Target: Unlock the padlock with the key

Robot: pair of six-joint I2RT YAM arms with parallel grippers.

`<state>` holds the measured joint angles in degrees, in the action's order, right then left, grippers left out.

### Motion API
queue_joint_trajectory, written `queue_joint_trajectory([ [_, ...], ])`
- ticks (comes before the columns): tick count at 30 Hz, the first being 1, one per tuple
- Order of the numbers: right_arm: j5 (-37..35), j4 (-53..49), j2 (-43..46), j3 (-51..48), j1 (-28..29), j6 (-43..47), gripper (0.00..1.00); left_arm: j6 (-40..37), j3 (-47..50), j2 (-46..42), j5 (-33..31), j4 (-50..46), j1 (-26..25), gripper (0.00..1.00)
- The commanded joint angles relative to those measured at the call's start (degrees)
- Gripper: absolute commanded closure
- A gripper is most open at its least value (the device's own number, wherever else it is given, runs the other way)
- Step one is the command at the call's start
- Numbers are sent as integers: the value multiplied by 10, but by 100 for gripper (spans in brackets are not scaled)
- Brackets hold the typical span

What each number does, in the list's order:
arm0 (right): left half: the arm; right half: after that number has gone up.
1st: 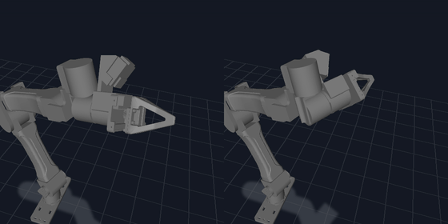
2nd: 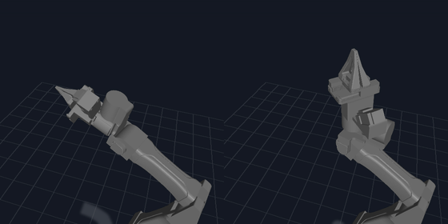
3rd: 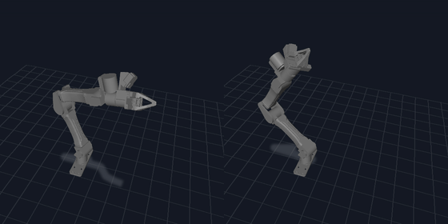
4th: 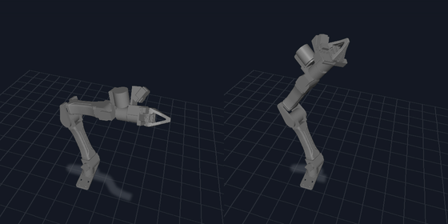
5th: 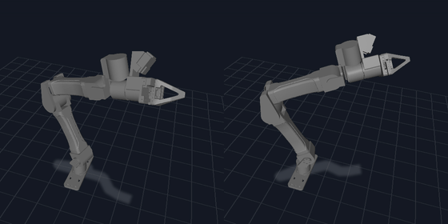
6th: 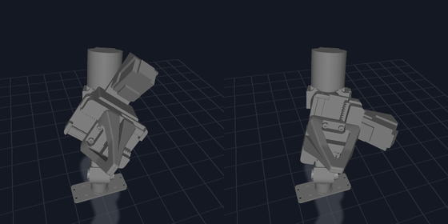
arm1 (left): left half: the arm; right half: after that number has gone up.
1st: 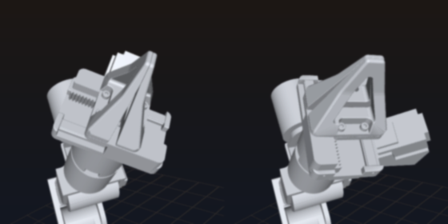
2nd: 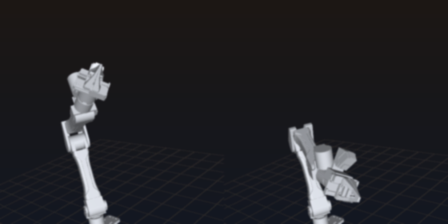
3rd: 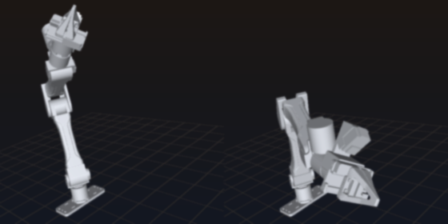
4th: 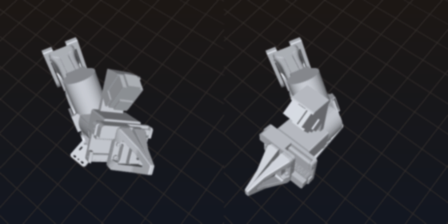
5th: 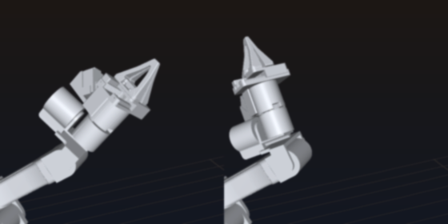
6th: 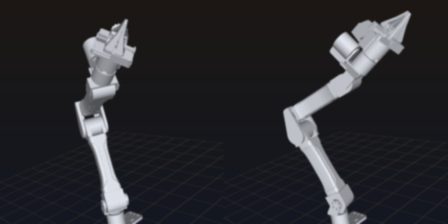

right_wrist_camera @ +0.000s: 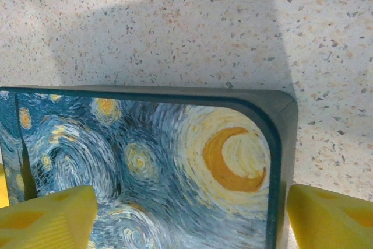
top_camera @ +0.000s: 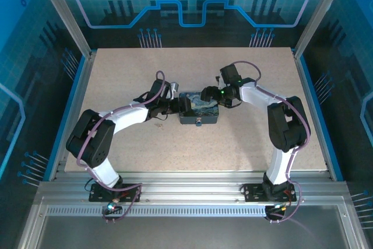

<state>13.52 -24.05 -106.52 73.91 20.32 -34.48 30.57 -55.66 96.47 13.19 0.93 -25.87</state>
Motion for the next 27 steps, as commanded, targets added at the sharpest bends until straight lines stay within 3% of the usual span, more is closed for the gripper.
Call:
queue_joint_trajectory([
  [1,-12,-15,24,-7,6,0,13,8,15,-26,-12,20,9,25],
  [8,-35,-26,57,-25,6,1,12,15,49,-84,-27,0,24,23],
  [20,-90,-68,172,-54,24,32,12,25,79,-204,-108,-185,24,29],
  [27,-117,-81,223,-84,64,39,13,99,88,-211,-168,-266,14,37],
])
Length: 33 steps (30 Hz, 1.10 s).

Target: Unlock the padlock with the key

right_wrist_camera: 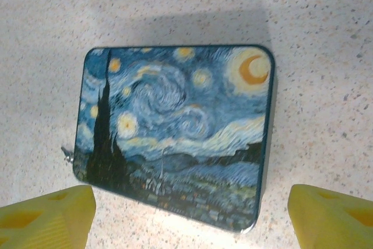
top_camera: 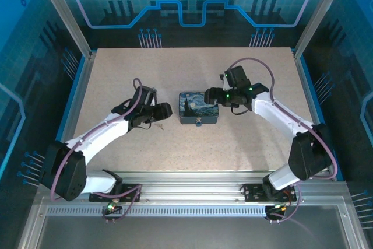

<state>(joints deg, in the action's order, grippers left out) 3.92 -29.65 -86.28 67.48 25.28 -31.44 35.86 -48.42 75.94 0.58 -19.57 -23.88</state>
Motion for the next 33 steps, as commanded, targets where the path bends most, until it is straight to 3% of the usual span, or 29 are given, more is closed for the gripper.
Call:
queue_joint_trajectory([
  [1,-22,-23,27,-27,17,6,13,61,16,0,-50,-64,-12,39],
  [11,-26,-13,70,-74,22,-12,13,171,-38,122,-128,-102,-49,52],
  [19,-33,-5,96,-99,19,-19,13,202,-77,177,-172,-125,-53,52],
  [33,-23,13,100,-120,-4,-27,13,217,-101,226,-166,-129,-64,55],
])
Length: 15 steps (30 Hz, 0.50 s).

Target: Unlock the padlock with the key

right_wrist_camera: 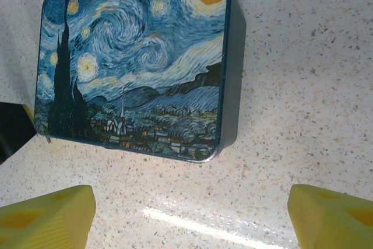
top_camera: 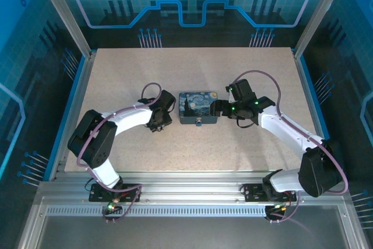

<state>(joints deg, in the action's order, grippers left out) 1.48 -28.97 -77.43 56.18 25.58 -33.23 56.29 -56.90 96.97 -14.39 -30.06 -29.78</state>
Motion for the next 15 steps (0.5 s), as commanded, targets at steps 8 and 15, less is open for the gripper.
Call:
queue_joint_trajectory([
  [8,8,9,24,-16,-19,-10,13,15,-17,43,-35,-32,-7,65],
  [15,12,13,35,-25,-23,-10,13,4,-11,59,-37,-18,-6,86],
])
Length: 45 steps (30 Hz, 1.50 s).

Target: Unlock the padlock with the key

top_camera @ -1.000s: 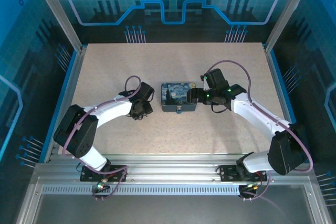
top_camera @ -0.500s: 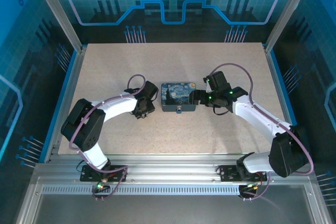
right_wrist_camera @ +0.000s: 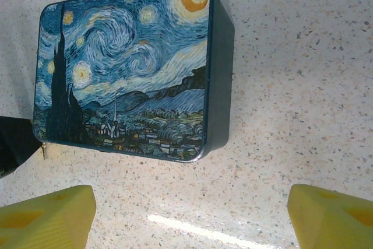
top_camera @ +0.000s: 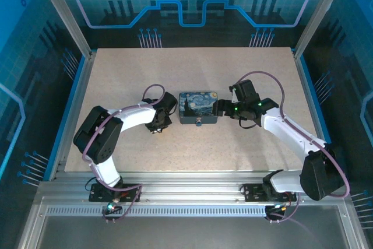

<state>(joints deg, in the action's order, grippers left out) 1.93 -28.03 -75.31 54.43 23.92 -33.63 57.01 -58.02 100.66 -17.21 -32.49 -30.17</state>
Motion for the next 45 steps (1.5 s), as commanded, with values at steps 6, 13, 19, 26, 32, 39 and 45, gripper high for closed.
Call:
queue_joint_trajectory([
  [6,7,4,28,-17,-7,-11,13,-23,0,1,-10,6,-2,100],
  [13,33,15,50,-15,-5,-9,14,-83,-25,-95,-12,-19,-2,100],
  [19,91,53,78,-15,-1,-1,18,-121,-69,-161,24,-33,-3,100],
  [26,172,107,84,0,29,21,34,-117,-119,-200,99,-19,-13,100],
  [32,192,174,76,6,75,34,46,-93,-146,-212,141,2,-39,100],
  [39,185,221,32,21,106,41,51,-84,-175,-212,153,1,-66,100],
  [45,168,243,-2,33,129,43,51,-75,-176,-214,166,6,-67,100],
])
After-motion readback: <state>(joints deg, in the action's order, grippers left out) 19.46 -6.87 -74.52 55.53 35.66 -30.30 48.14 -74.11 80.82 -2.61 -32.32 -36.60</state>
